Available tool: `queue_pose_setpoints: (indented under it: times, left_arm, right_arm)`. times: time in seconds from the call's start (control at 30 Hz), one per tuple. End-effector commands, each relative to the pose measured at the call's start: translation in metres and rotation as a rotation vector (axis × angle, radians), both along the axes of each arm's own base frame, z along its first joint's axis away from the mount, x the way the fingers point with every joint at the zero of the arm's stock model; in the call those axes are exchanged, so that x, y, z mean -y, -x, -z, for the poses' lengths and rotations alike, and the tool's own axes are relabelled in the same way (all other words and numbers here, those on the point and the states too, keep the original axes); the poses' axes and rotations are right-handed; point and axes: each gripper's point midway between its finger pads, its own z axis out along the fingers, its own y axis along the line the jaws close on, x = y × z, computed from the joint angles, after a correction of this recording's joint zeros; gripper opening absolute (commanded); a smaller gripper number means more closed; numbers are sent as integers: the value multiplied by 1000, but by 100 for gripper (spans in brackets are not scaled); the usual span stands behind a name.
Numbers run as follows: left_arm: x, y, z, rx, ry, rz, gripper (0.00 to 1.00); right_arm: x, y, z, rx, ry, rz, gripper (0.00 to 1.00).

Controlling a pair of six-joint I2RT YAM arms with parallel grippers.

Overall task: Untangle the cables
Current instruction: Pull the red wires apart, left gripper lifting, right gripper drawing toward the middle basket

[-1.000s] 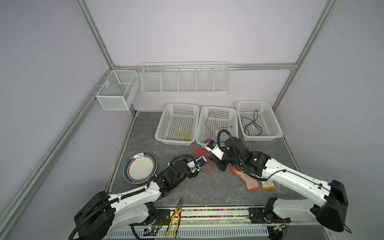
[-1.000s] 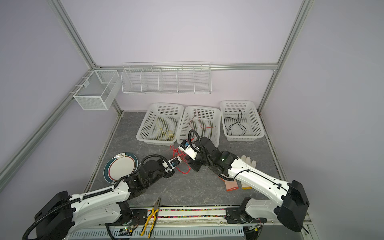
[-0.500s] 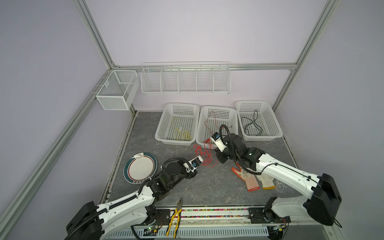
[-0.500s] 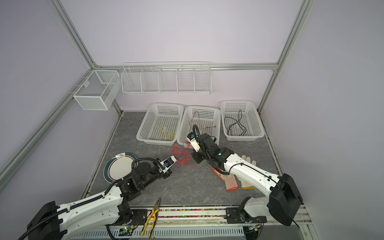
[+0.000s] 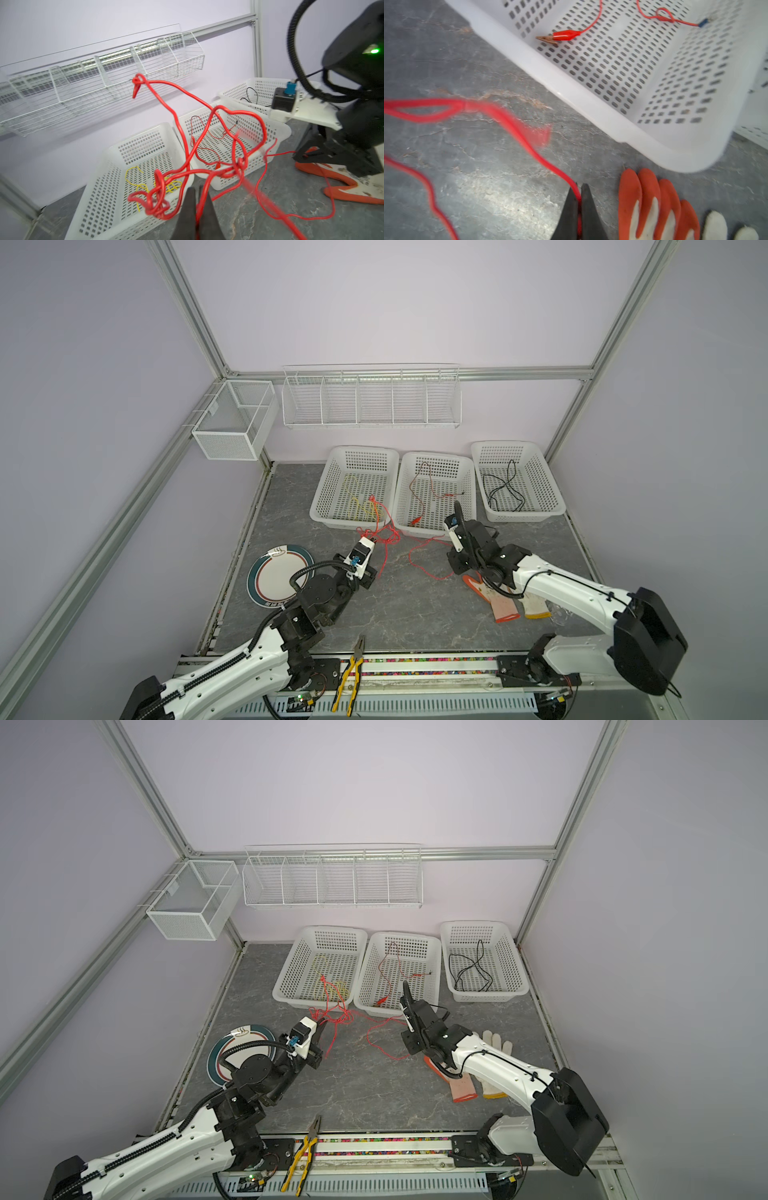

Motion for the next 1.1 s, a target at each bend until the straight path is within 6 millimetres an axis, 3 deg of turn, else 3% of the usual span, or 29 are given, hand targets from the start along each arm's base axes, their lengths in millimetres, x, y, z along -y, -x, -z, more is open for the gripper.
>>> queue_pose_setpoints:
  times: [0.0, 0.13, 0.23, 0.53, 0.63, 0.83, 0.93, 1.07]
  left_arm:
    - [-25, -9, -21, 28, 91, -142, 0]
    - [-33, -13, -24, 38, 106, -195, 0]
    - [-31, -16, -23, 35, 101, -199, 0]
    - [-65, -32, -17, -2, 130, -391, 0]
    - [-72, -35, -15, -17, 156, -401, 0]
    - [-80, -39, -10, -32, 148, -456, 0]
    - [-74, -39, -8, -39, 129, -425, 0]
    - [-51, -36, -4, -52, 120, -292, 0]
  right_arm:
    - [44, 0, -6, 30, 18, 187, 6]
    - [64, 5, -17, 74, 3, 244, 6]
    - [66, 7, -31, 120, -29, 239, 6]
    - [144, 17, -64, 221, -35, 551, 6]
    - [157, 21, -72, 250, -55, 594, 6]
    - [170, 24, -81, 267, -19, 633, 6]
    - [151, 16, -86, 276, -95, 546, 6]
    - [130, 8, -101, 311, -185, 454, 6]
